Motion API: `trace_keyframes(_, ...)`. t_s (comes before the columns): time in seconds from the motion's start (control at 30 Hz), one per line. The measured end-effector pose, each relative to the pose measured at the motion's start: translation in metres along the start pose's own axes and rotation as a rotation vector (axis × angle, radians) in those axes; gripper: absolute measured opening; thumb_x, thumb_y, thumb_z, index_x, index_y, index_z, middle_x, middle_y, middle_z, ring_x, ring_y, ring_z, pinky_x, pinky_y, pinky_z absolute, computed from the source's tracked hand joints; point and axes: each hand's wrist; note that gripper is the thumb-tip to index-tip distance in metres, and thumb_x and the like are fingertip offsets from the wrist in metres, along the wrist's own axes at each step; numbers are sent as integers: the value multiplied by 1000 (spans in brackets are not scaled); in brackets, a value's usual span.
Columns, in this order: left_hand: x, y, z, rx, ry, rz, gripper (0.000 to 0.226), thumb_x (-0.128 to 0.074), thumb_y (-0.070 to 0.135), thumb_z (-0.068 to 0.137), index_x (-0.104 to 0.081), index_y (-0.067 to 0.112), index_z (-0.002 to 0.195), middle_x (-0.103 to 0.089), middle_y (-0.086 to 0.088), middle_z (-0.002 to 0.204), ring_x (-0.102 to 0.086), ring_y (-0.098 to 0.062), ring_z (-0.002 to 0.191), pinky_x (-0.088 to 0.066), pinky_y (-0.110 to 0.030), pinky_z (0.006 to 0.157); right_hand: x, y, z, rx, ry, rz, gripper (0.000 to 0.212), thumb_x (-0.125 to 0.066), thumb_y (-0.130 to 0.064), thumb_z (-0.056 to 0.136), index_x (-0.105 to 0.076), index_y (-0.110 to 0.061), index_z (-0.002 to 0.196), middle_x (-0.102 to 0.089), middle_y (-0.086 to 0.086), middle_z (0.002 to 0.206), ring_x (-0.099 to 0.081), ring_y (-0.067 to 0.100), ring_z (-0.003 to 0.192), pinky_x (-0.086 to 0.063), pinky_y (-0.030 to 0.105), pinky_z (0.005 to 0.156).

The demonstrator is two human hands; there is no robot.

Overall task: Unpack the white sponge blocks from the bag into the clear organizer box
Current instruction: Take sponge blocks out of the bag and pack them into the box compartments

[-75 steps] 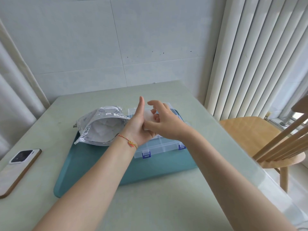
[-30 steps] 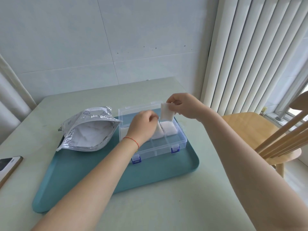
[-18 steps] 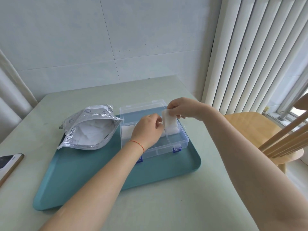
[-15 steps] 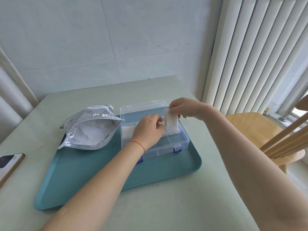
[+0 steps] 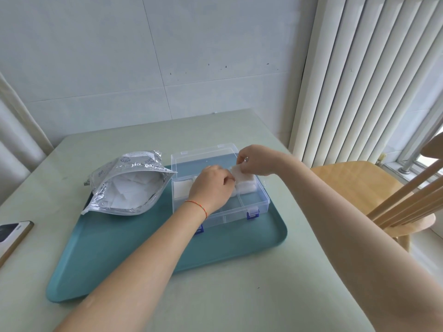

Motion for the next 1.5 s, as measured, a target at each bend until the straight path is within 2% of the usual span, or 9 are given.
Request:
trace_keyframes(0.07,1,1,-1,0,22,-12,27,-44,15,94,-70,13,100,-66,-6,103,-53,-24,104,-47,-37,88,-3,-2,0,14,7,-81,21,-54,-18,88,-70,-13,101,-69,5,104,-64,25,94,-52,34,79)
trace_keyframes(0.27,1,3,-3,-37,-12,-32,27,-42,23,97,-63,23,114,-60,-8,96,-49,-26,104,-46,-38,87,-9,-5,-2,24,138,-203,19,-55,-23,91,-70,-18,101,-68,0,104,-62,24,95,-53,35,81)
trace_keyframes(0.53,-1,4,-2,-57,-102,82,36,-37,37,102,-71,28,109,-50,-5,99,-42,-23,108,-42,-36,93,-16,-4,-7,74,220,-320,14,-61,-16,87,-61,-23,100,-41,2,112,-59,24,83,-42,31,61)
trace_keyframes(0.73,0,6,0,-57,-125,135,38,-34,38,103,-60,28,128,-53,-6,114,-42,-25,117,-41,-38,98,-12,-1,-4,-64,104,-395,27,-49,-21,92,-65,-22,115,-40,8,124,-36,26,119,-44,38,89)
trace_keyframes(0.87,10,13,4,-45,-179,227,37,-28,32,102,-64,23,102,-44,-4,96,-45,-29,107,-37,-37,85,-11,-6,-6,-57,185,-350,27,-44,-19,92,-67,-22,107,-44,7,118,-38,25,115,-38,34,82)
trace_keyframes(1.07,45,-16,-20,-49,300,39,36,-39,30,86,-68,10,77,-59,-7,77,-54,-30,80,-43,-35,69,-18,-56,-15,102,472,-80,22,-46,-17,91,-67,-15,97,-59,6,98,-55,28,94,-49,36,79)
trace_keyframes(1.2,75,-56,-57,18,568,49,27,-43,28,80,-52,12,60,-50,-2,65,-51,-29,69,-34,-31,53,-39,-120,-22,260,341,82,18,-50,-16,89,-67,-18,83,-63,-3,78,-55,19,73,-47,30,65)
trace_keyframes(1.3,93,-86,-84,34,747,177,21,-48,19,75,-64,12,64,-55,-7,77,-52,-30,77,-34,-32,63,-65,-160,-22,298,212,111,22,-53,-15,87,-59,-17,66,-54,-5,61,-48,20,62,-43,31,60)
trace_keyframes(1.5,111,-136,-123,194,723,153,31,-42,20,72,-73,14,76,-63,-9,100,-59,-34,91,-40,-41,82,-95,-202,-8,112,263,46,34,-48,-12,83,-63,-8,114,-67,8,109,-61,32,95,-52,34,72)
Point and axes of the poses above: each hand's wrist, its own z-axis towards the middle knuckle, its own x-axis out of the back of the hand, y = z × x
